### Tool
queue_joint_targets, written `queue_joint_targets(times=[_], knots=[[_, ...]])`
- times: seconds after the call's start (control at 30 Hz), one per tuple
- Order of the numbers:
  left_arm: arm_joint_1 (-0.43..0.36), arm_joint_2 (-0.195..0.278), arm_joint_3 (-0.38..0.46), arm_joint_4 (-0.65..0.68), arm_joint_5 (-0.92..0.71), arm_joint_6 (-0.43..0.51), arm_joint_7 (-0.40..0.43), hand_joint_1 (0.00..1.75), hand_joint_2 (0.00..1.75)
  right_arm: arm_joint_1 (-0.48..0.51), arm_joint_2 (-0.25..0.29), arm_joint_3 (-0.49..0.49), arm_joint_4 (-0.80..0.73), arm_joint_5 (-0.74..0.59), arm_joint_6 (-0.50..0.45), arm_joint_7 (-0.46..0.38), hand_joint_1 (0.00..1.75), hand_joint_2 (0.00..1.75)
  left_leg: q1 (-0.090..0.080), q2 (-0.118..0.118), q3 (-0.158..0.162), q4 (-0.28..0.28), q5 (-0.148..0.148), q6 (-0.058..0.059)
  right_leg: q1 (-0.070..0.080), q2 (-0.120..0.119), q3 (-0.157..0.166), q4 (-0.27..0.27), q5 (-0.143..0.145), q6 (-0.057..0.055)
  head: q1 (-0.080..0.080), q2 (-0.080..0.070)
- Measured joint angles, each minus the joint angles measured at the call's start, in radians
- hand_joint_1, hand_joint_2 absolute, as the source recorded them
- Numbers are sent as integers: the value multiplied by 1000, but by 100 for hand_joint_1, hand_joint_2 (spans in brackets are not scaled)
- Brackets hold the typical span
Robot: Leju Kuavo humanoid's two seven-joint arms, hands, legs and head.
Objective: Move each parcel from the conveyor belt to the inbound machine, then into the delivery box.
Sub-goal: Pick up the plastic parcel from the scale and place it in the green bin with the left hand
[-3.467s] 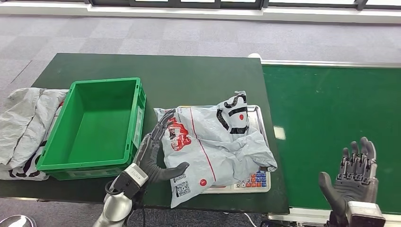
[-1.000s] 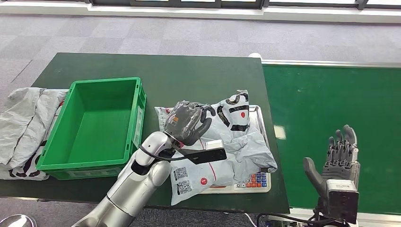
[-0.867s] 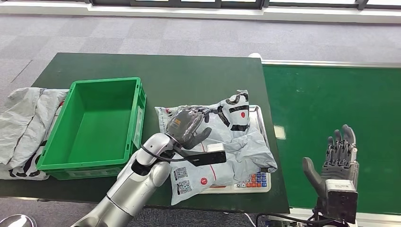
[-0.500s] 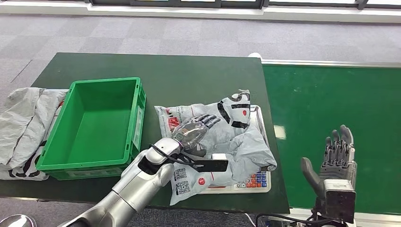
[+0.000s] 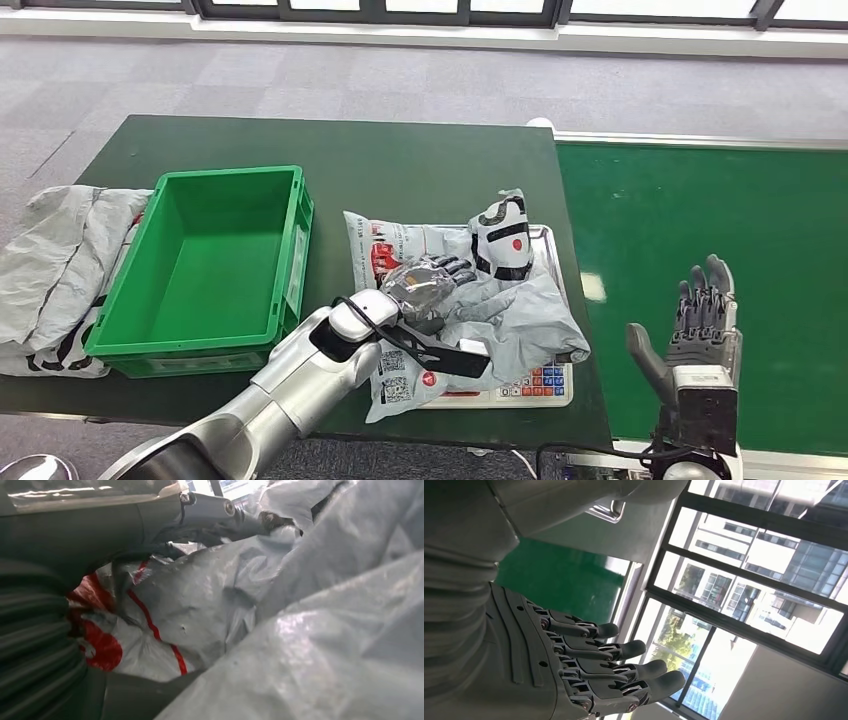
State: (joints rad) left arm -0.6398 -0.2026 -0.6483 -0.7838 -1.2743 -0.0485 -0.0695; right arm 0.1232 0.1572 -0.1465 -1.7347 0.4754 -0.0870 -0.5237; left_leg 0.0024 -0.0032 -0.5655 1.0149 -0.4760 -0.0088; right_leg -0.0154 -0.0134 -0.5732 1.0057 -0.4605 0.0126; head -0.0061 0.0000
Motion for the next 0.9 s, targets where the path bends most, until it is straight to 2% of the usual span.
queue_joint_targets(times=[0.57,0.67,0.77,0.9], knots=[[23,3,-10,-13,-18,28,-25,175,175,-11,-2,17,23,2,-4,1,0,175,0,0,6,0,1,-3,0,1,-2,0,2,-2,0,0],[51,10,-10,-55,-36,140,-51,175,175,-12,-3,19,24,-3,-3,2,0,175,0,0,4,0,1,-3,0,1,-4,0,2,-2,0,0],[95,21,-9,-150,-46,261,-75,175,175,-12,-4,19,24,-9,4,4,0,175,0,0,1,0,1,-3,0,1,-7,1,2,-2,0,0],[135,36,2,-293,-45,336,-83,175,175,-10,-6,19,24,-15,9,7,0,175,0,0,-1,0,1,-3,0,1,-9,1,2,-2,0,0]])
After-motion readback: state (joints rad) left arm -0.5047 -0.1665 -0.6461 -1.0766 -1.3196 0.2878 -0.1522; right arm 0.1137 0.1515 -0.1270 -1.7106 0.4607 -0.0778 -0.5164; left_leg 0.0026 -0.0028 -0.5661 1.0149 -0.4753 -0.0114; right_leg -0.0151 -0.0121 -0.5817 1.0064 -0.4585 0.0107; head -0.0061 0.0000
